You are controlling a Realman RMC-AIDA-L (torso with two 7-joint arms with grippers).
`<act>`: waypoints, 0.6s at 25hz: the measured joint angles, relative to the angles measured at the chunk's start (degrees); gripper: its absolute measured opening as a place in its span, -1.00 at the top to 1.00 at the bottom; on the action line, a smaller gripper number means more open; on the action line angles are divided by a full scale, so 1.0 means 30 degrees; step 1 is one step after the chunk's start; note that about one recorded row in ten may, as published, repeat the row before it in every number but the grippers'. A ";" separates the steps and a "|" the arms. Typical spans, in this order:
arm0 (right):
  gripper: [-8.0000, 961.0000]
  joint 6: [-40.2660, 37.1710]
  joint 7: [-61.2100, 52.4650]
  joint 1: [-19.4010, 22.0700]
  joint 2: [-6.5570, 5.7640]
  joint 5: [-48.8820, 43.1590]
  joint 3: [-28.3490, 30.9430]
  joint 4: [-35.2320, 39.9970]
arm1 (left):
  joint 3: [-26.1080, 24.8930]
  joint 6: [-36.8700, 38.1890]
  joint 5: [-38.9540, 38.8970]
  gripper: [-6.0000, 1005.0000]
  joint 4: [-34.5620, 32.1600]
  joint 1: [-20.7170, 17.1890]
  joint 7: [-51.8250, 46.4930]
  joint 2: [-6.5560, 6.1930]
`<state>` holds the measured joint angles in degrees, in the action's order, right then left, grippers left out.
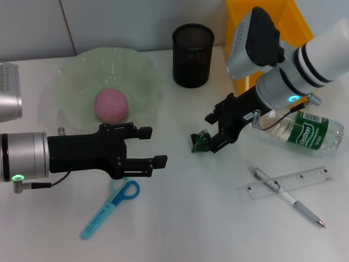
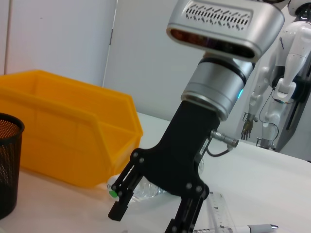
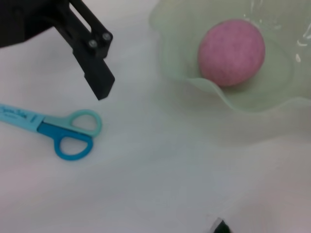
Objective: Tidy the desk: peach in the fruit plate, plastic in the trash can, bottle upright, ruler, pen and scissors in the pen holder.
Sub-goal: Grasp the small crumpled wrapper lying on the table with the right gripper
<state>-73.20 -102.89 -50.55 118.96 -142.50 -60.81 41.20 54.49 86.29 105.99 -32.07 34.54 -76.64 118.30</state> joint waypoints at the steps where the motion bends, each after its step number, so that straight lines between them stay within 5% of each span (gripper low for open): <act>1: -0.58 0.0189 0.0039 -0.0005 0.0004 0.0016 -0.0091 -0.0116 | 0.0000 -0.0001 0.0000 -0.62 0.0000 0.0000 0.0000 0.0000; 15: -0.58 0.2300 0.0895 -0.0072 0.0075 0.0992 -0.1094 -0.1640 | 0.0000 0.0006 -0.0026 -0.62 -0.0002 -0.0069 0.0001 0.0029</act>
<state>-66.30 -100.20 -50.77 119.18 -139.53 -64.09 36.29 54.49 86.31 105.91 -32.08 34.33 -76.64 118.39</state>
